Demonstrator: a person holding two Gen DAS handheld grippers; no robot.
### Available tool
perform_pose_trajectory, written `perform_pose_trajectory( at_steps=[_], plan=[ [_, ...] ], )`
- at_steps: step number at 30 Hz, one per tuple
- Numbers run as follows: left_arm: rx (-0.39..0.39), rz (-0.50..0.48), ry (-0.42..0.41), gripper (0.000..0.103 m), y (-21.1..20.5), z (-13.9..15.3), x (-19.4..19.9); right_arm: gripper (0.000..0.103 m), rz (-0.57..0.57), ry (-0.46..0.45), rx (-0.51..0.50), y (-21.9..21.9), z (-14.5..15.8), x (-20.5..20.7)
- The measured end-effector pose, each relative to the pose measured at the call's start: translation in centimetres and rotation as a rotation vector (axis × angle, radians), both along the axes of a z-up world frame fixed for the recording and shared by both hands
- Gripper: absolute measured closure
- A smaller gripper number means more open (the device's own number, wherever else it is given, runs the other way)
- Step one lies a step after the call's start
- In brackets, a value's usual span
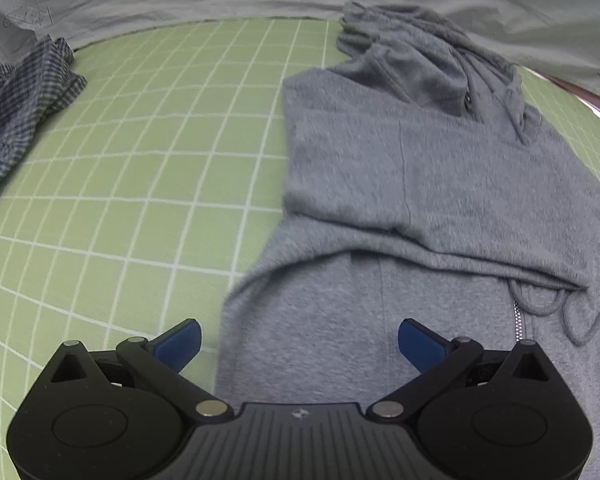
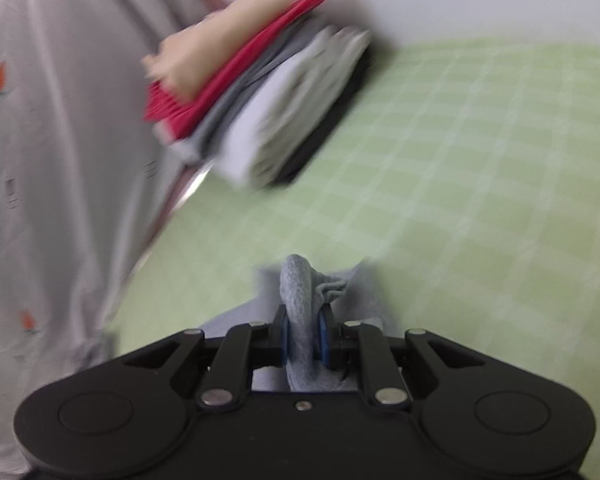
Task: Fold clothes
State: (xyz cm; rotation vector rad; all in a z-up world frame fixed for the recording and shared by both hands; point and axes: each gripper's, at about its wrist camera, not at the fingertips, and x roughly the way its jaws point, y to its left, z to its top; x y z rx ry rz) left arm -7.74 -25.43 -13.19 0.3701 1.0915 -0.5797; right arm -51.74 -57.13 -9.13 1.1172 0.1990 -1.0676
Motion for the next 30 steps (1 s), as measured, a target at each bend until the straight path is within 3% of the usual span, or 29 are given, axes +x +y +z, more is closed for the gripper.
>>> perform_pose_trajectory(
  at_steps=[10,18,19,20,21,22,30],
  plan=[
    [-0.044,0.063,-0.005,0.0,3.2,0.9,1.8,0.088,0.406,-0.213,0.071,5.7,1.4,20.7],
    [-0.07,0.068,-0.01,0.0,4.3,1.4,2.4,0.086,0.451,-0.037,0.019,7.4,2.8,23.6],
    [-0.071,0.073,-0.011,0.0,4.3,1.4,2.6,0.079,0.457,-0.015,0.012,7.7,2.9,24.0],
    [-0.074,0.073,-0.012,0.0,4.2,1.5,2.7,0.057,0.462,0.008,0.005,7.9,3.1,24.3],
    [-0.079,0.072,-0.014,0.0,4.1,1.5,2.7,0.043,0.468,0.03,-0.001,8.1,3.3,24.7],
    [-0.084,0.071,-0.015,0.0,3.9,1.6,2.8,0.022,0.473,0.052,-0.008,8.3,3.4,25.1],
    [-0.121,0.052,-0.026,0.0,2.4,2.1,3.2,0.017,0.503,0.23,-0.056,10.0,4.6,27.4]
  ],
)
